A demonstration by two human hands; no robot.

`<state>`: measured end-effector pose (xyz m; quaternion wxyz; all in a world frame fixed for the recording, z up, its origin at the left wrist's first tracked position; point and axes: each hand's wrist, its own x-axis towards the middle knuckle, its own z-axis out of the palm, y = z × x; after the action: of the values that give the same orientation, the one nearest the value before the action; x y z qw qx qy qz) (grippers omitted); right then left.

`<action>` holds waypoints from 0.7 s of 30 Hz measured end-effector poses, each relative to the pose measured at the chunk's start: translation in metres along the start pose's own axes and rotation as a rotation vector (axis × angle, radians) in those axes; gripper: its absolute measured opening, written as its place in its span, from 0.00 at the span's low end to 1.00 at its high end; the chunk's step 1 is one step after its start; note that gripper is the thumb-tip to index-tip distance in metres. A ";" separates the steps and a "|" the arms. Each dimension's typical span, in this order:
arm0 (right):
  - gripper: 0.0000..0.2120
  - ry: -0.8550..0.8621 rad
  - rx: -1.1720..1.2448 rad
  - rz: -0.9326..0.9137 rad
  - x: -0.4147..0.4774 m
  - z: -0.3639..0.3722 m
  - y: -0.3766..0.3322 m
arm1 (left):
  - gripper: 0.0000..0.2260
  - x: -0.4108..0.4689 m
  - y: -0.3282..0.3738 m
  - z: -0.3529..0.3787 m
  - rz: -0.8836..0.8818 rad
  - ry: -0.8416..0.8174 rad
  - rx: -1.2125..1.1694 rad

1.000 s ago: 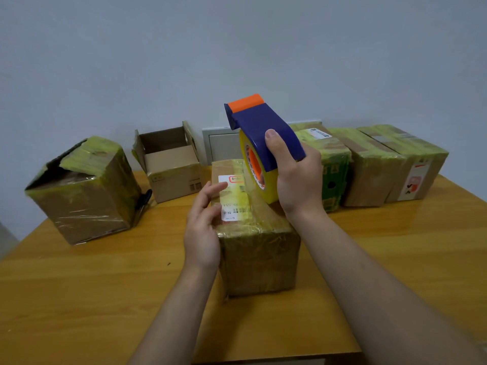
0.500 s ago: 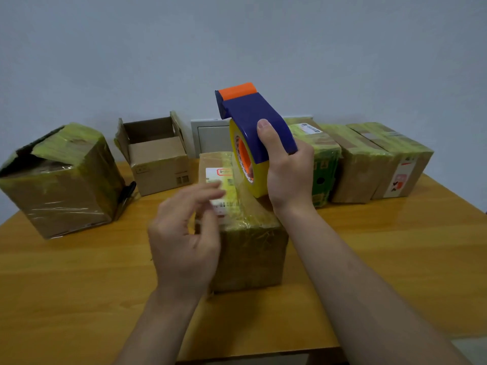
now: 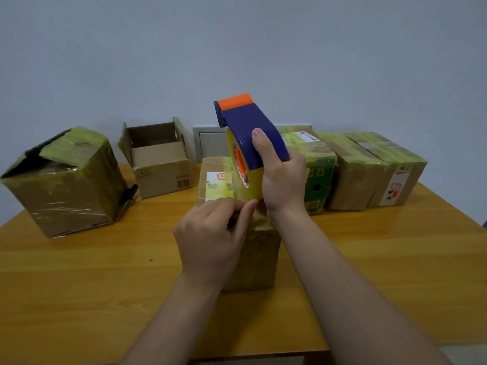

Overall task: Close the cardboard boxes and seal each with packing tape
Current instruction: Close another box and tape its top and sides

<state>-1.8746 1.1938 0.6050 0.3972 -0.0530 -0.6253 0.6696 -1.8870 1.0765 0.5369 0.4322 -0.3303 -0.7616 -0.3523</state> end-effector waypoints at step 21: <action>0.09 0.049 0.069 0.049 -0.001 -0.033 -0.031 | 0.27 0.004 -0.004 -0.014 0.175 -0.027 -0.107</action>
<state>-1.8410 1.2166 0.6252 0.3974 -0.0706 -0.5904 0.6989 -1.8860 1.0636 0.5445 0.4324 -0.4228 -0.7159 -0.3489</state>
